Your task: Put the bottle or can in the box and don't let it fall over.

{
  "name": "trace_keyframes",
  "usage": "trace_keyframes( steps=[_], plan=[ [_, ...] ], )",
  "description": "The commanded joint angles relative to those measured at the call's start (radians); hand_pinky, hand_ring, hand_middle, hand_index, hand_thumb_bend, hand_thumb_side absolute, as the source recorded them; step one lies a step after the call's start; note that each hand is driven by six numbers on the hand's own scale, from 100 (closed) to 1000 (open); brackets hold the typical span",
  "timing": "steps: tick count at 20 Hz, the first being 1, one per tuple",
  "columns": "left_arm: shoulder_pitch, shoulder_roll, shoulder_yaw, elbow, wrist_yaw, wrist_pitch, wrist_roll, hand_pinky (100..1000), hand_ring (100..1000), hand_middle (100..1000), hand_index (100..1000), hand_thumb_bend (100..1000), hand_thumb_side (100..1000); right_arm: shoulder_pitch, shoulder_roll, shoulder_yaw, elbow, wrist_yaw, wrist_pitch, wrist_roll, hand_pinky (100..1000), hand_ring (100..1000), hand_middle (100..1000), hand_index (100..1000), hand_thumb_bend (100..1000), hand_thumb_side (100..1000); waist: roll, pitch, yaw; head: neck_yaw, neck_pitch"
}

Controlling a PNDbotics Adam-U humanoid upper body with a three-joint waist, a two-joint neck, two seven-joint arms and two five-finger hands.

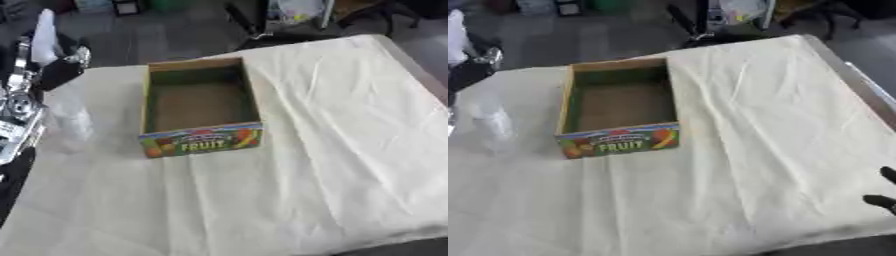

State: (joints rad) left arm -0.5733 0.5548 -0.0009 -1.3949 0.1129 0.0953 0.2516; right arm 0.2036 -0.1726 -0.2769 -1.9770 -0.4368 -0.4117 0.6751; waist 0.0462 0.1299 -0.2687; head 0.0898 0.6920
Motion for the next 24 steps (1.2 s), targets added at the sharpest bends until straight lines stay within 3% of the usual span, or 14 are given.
trace_keyframes(
  steps=[1,8,16,24],
  plan=[
    [-0.023,0.04,0.015,-0.035,0.019,-0.007,0.006,657,451,100,335,151,100,-0.001,-0.009,-0.008,-0.023,0.004,0.002,-0.004,793,1000,1000,1000,100,470,-0.002,-0.009,-0.001,-0.005,-0.006],
    [-0.051,0.064,0.0,-0.11,0.081,-0.015,-0.014,659,448,100,335,143,100,0.001,-0.007,-0.006,-0.023,0.006,0.002,-0.002,792,1000,1000,1000,100,470,-0.003,-0.011,-0.003,-0.014,-0.009],
    [-0.152,0.083,-0.081,-0.213,0.172,-0.002,-0.11,661,447,100,338,131,100,0.003,-0.001,0.007,-0.023,0.005,0.005,0.011,792,1000,1000,1000,100,470,-0.011,-0.01,-0.021,-0.01,-0.016],
    [-0.235,0.014,-0.156,-0.132,0.226,0.005,-0.183,673,452,100,341,148,100,-0.003,0.003,0.023,-0.023,-0.004,0.014,0.029,792,1000,1000,1000,100,470,-0.017,-0.004,-0.059,0.0,-0.027]
  ],
)
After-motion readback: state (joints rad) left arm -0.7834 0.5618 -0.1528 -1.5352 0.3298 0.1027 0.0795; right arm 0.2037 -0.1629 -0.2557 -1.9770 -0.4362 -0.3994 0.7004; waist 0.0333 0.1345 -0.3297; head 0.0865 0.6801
